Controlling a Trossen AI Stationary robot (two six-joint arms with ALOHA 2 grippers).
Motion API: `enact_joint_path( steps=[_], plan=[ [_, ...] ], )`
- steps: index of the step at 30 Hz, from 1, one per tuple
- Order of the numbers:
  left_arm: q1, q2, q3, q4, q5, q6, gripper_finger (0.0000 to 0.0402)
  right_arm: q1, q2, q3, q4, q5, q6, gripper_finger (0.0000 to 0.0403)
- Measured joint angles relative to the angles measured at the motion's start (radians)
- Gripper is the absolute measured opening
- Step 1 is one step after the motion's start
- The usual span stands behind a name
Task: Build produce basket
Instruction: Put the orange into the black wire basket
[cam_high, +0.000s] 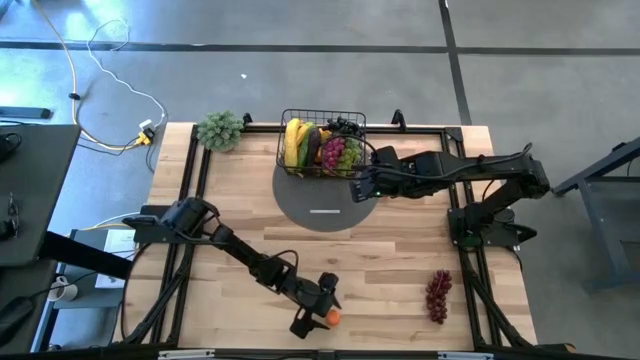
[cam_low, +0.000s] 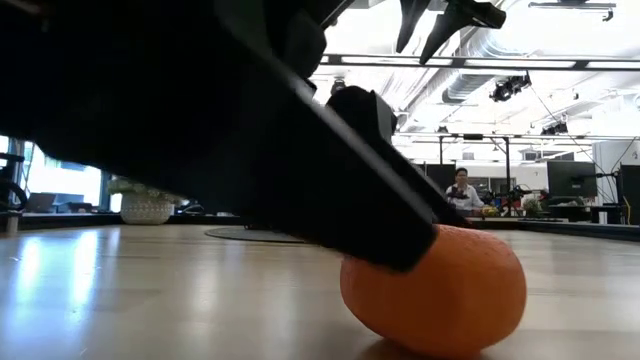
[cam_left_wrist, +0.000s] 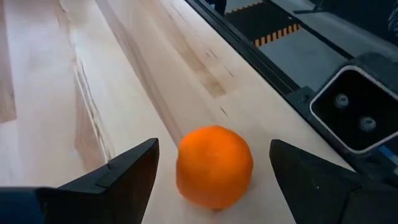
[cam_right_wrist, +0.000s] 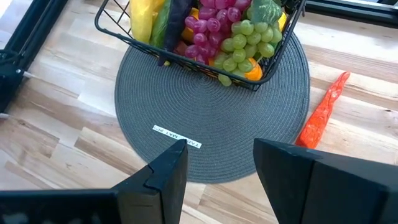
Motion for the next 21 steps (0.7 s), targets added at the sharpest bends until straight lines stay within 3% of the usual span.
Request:
enact_joint_path(
  steps=[21],
  plan=[
    [0.002,0.021,0.000,0.013,-0.021,-0.018,0.0289,0.000,0.000,0.000,0.001,-0.010,0.011,0.0165]
  ],
)
